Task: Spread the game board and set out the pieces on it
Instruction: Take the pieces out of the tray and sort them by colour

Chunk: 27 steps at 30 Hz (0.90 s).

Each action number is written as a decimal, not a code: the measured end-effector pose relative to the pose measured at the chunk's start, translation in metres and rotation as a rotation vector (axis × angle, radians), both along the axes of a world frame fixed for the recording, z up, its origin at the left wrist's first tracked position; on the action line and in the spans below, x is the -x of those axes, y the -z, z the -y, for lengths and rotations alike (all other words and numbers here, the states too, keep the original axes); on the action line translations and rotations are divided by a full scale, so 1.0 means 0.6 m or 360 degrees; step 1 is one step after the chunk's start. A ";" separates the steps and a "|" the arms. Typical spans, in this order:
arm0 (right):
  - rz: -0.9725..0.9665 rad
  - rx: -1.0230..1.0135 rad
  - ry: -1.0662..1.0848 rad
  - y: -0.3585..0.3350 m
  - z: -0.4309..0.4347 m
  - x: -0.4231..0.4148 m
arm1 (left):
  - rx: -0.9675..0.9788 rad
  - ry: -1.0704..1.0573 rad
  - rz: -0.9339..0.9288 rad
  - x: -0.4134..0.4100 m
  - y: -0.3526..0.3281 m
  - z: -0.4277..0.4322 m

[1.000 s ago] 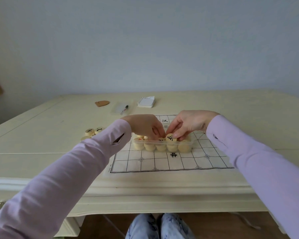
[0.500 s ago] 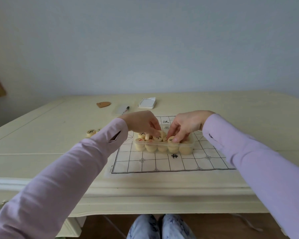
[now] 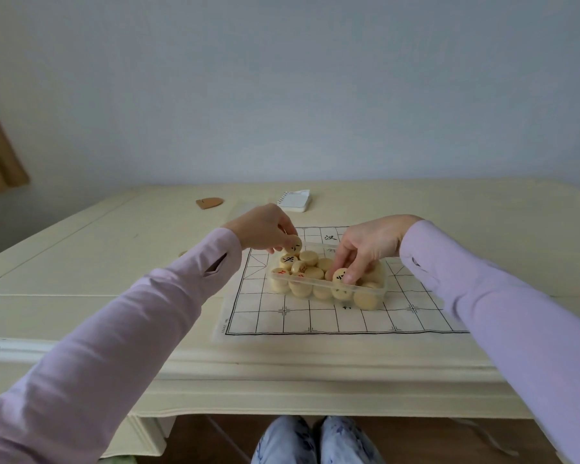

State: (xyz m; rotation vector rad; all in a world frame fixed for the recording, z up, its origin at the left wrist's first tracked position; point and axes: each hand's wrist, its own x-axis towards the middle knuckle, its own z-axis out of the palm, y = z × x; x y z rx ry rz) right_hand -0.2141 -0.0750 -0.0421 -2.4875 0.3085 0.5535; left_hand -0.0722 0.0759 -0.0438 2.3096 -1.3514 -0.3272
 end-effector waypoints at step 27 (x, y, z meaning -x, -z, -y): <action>0.0676 -0.0845 0.0657 -0.005 -0.164 -0.168 | 0.0458 -0.0945 -0.0395 -0.120 0.016 -0.170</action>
